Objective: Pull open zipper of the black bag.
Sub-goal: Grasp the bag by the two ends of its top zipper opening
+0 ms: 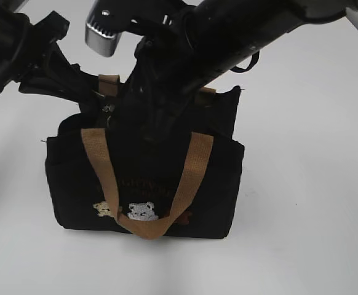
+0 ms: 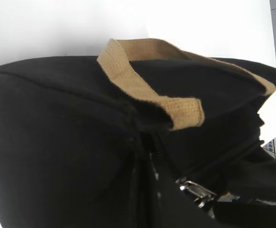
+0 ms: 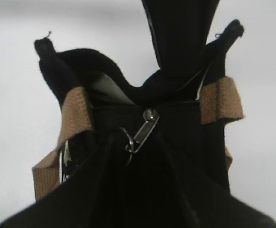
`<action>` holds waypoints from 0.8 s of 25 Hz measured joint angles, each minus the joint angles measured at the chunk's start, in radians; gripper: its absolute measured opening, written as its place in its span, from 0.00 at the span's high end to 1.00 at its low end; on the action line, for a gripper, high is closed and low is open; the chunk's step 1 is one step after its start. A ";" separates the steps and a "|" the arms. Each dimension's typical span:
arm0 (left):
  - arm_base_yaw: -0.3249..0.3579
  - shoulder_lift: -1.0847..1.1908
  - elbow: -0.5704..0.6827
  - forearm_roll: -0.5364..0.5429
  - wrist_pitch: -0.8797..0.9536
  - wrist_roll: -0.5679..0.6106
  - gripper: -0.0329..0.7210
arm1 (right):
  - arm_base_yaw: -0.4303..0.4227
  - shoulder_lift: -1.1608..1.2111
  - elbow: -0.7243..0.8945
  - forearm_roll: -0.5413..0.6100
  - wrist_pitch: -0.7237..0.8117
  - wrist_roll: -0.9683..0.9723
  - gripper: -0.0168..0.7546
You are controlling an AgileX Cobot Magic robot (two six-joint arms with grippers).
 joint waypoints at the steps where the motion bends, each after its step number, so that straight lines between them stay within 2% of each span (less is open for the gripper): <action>1: 0.000 0.000 0.000 0.000 0.000 0.000 0.97 | 0.000 0.003 0.000 0.000 -0.012 0.000 0.68; 15: 0.000 0.000 0.000 0.000 0.005 0.000 0.97 | 0.000 0.023 0.000 0.000 -0.004 -0.020 0.71; 20: 0.000 0.000 0.000 -0.004 0.009 0.000 0.97 | 0.000 0.025 0.000 0.000 -0.056 -0.023 0.79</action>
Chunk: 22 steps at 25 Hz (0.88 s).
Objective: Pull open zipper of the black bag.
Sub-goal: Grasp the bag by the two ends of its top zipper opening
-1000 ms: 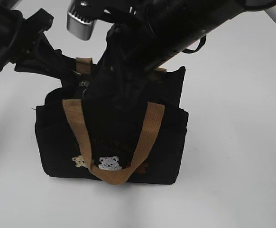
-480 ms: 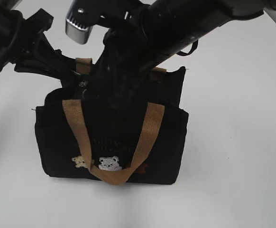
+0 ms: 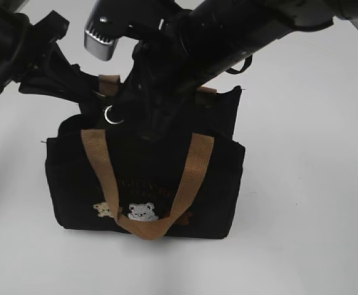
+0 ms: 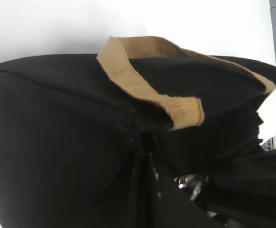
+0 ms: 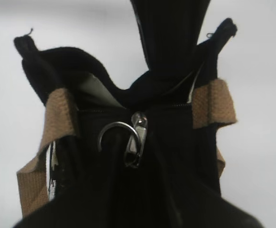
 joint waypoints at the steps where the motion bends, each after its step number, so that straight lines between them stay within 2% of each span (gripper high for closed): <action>1: 0.000 0.000 0.000 -0.004 0.000 0.000 0.97 | 0.000 0.000 0.000 0.000 -0.004 0.000 0.82; 9: 0.000 0.000 0.000 -0.011 0.002 0.000 0.97 | 0.000 0.000 0.000 0.000 0.011 -0.011 0.98; 12: 0.000 0.000 0.000 -0.011 0.003 0.000 0.97 | 0.000 0.000 0.000 -0.011 0.025 -0.011 0.98; 17: 0.000 0.000 0.000 0.006 0.005 0.000 0.97 | -0.003 -0.048 0.000 -0.109 0.040 0.013 0.98; 22: 0.000 0.000 0.000 0.013 0.007 0.000 0.97 | -0.057 -0.099 0.000 -0.163 0.123 0.106 0.98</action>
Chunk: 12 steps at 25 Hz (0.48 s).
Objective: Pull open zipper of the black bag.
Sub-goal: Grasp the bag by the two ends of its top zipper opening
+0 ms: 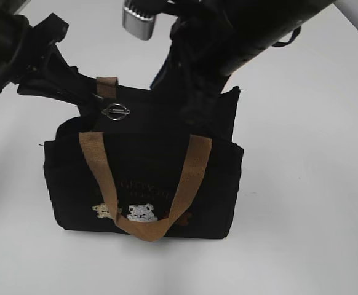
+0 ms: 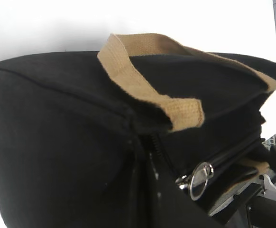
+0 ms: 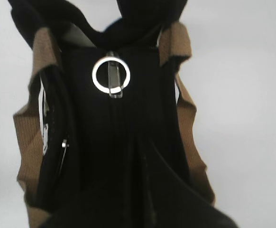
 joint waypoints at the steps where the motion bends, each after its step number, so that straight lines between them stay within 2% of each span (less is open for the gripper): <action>1: 0.000 0.000 0.000 0.000 0.000 0.000 0.97 | -0.014 -0.006 0.000 -0.006 0.029 0.015 0.98; 4: 0.000 0.000 0.000 0.001 0.001 0.000 0.97 | -0.029 -0.012 0.000 -0.010 0.062 0.033 0.98; 8: 0.000 0.000 0.000 0.002 0.001 0.000 0.97 | 0.002 -0.003 -0.001 0.072 0.031 0.012 0.97; 12: 0.000 0.000 0.000 0.002 0.001 0.000 0.97 | 0.075 0.050 -0.001 0.098 -0.046 -0.105 0.80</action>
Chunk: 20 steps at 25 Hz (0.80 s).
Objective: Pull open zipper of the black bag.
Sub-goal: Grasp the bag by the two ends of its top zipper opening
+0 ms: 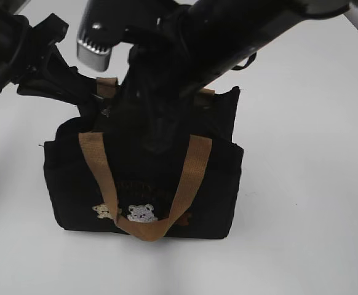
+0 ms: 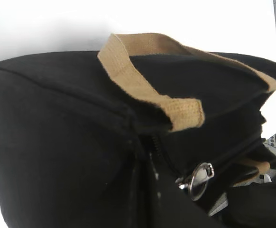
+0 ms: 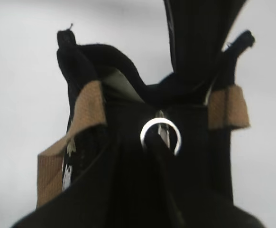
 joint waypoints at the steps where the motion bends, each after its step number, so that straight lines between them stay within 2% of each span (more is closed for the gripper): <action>1: 0.000 0.000 0.000 0.000 0.000 0.000 0.97 | 0.011 0.014 0.000 0.004 -0.021 -0.014 0.75; 4: 0.000 -0.001 0.000 0.000 0.000 0.000 0.97 | 0.017 0.037 0.000 0.008 -0.080 -0.031 0.67; 10: 0.000 -0.001 0.000 0.001 0.000 0.000 0.97 | 0.016 0.048 0.000 0.007 -0.121 -0.038 0.63; 16: 0.000 -0.001 0.000 0.001 0.000 0.000 0.97 | 0.016 0.056 0.000 0.007 -0.106 -0.039 0.53; 20: 0.000 -0.001 0.000 0.001 0.000 0.000 0.97 | 0.016 0.056 0.000 0.008 -0.098 -0.039 0.51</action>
